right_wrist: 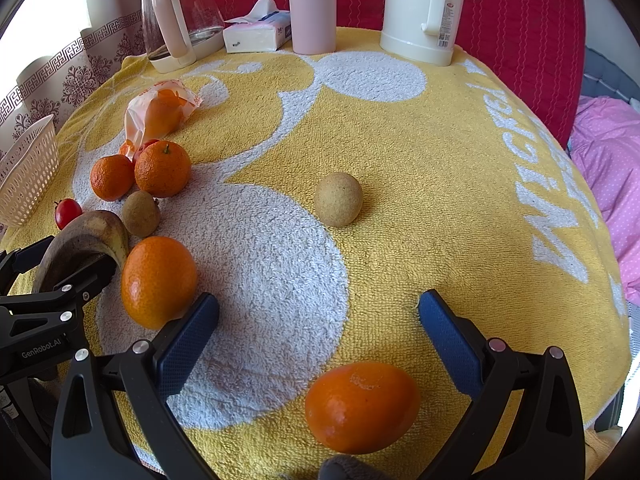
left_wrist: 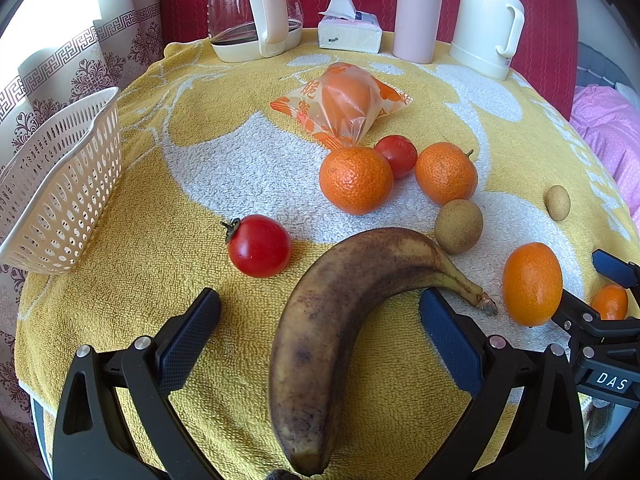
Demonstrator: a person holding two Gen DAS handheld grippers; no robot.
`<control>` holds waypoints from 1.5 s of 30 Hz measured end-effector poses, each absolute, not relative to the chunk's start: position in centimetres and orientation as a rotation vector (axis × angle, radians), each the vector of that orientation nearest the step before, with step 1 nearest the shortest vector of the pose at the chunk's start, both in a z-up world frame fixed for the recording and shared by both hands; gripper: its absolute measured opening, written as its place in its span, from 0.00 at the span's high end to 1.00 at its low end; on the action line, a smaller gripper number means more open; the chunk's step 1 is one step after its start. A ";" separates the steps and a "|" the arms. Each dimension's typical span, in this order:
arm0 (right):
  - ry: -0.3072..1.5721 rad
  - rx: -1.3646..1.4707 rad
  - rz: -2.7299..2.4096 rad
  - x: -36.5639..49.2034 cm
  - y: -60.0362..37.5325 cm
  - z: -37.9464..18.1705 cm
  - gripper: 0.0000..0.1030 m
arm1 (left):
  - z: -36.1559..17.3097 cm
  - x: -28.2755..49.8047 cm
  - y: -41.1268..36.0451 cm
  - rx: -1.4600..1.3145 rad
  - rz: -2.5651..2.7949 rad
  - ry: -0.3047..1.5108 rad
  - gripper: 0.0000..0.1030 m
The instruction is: Organize fruits
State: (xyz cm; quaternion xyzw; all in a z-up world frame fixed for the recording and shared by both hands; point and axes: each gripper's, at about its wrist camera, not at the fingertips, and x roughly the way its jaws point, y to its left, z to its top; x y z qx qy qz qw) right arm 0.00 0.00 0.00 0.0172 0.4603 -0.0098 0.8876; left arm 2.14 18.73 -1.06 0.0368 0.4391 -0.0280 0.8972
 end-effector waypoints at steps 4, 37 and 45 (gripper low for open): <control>0.957 0.036 -0.020 0.0 0.0 0.0 0.05 | -1.1 2.1 18.7 0.076 -0.058 0.910 0.02; 0.959 0.036 -0.019 0.1 0.0 0.0 0.05 | -0.8 1.9 19.7 0.038 -0.106 0.898 0.02; 0.927 0.161 0.058 -1.7 -1.7 0.9 0.05 | 1.3 -0.9 21.2 -0.059 -0.282 0.780 0.02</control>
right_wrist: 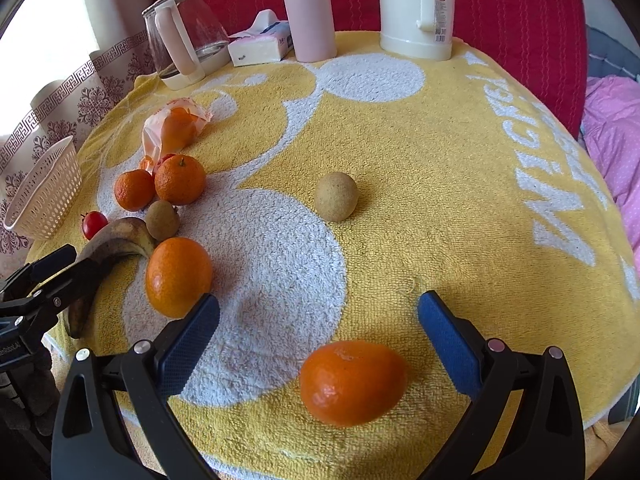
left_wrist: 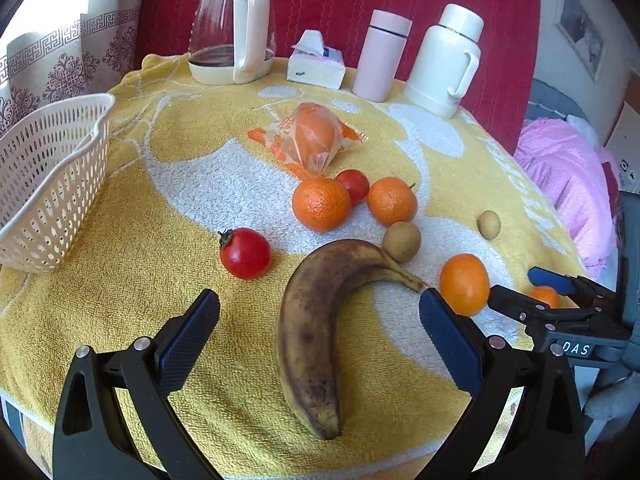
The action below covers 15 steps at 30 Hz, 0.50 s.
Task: Organize fruits
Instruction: 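Grasp the red tomato with the left tool while the right tool grasps the large orange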
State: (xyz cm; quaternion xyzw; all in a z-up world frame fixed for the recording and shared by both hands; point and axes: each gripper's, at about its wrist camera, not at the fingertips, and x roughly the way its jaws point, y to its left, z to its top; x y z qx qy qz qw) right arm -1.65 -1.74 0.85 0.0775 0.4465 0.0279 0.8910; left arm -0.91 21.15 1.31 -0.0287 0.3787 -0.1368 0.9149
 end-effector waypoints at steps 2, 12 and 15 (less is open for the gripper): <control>0.896 0.206 0.085 -2.5 -2.3 1.3 0.05 | 2.1 -2.2 21.3 -0.038 -0.301 0.730 0.02; 0.729 0.251 0.155 -5.1 -2.5 3.4 0.05 | 2.7 -5.9 24.9 -0.017 -0.274 0.695 0.04; 0.732 0.220 0.151 -5.3 -1.8 3.6 0.05 | 2.5 -6.1 25.4 -0.017 -0.285 0.707 0.12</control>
